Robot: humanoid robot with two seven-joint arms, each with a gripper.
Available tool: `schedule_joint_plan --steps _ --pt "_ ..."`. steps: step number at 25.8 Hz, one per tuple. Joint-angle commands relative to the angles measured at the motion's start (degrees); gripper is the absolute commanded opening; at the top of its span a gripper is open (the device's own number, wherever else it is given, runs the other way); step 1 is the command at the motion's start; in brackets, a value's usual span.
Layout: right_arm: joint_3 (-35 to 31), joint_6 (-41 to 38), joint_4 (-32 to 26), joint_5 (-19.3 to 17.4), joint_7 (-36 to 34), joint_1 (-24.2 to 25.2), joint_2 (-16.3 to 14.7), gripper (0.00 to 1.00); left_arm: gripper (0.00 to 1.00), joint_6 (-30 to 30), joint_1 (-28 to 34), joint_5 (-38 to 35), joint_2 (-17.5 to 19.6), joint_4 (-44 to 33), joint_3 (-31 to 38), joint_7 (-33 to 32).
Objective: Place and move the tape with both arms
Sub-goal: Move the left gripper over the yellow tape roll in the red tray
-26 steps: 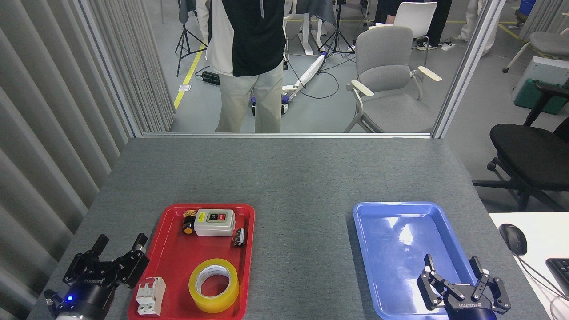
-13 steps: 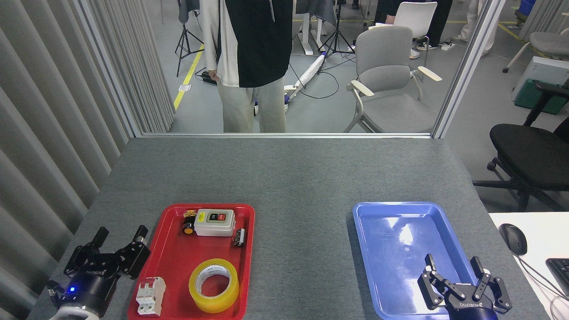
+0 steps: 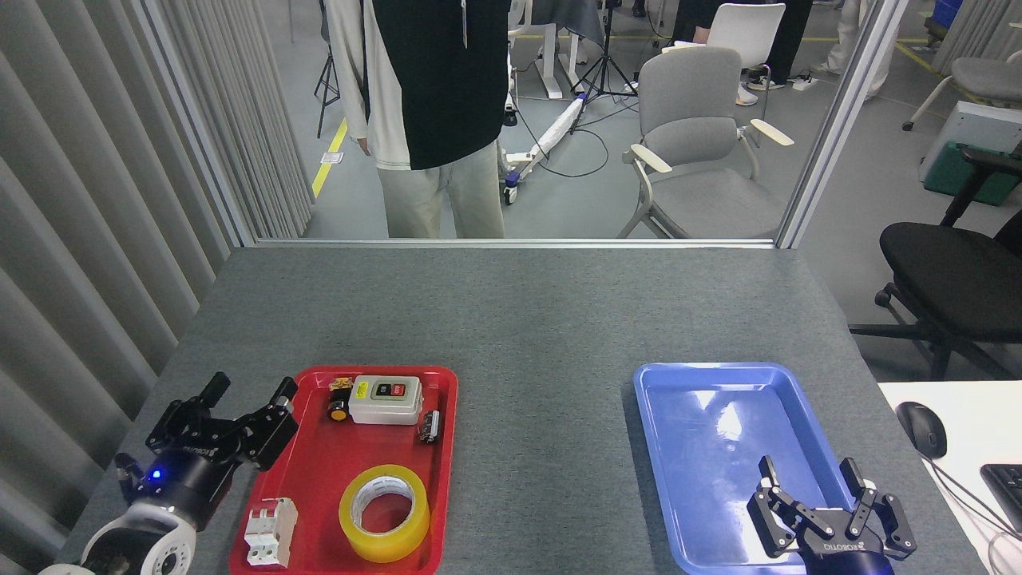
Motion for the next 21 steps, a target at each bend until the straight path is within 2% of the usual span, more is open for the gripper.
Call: schedule_joint_plan --steps 1,5,9,13,17,18,21 --pt "0.0 -0.1 0.0 0.0 -0.3 0.0 -0.1 1.0 1.0 -0.2 -5.4 2.4 2.0 0.2 -6.1 -3.8" --pt "0.1 0.0 0.0 0.0 -0.4 -0.1 -0.4 1.0 1.0 -0.5 -11.0 2.5 3.7 0.7 -11.3 -8.7" --pt "0.1 -0.4 0.0 -0.1 -0.4 0.0 -0.4 1.0 1.0 -0.6 -17.5 3.0 4.1 2.8 -19.3 -11.5" --pt "0.2 -0.4 0.0 -0.1 -0.4 0.0 -0.4 1.0 1.0 -1.2 -28.0 3.9 4.3 6.4 -32.5 -15.1" --pt "0.2 -0.4 0.0 -0.1 -0.4 0.0 -0.4 1.0 1.0 -1.7 -38.9 11.3 4.3 8.1 -45.6 -16.1" --pt "0.2 -0.3 0.1 -0.1 -0.4 0.0 -0.4 1.0 1.0 -3.0 -42.0 12.0 4.5 8.0 -48.9 -16.7" --pt "0.3 -0.3 0.1 -0.1 -0.3 0.0 -0.2 1.0 1.0 -13.0 -51.6 12.5 4.8 9.0 -57.4 -19.5"
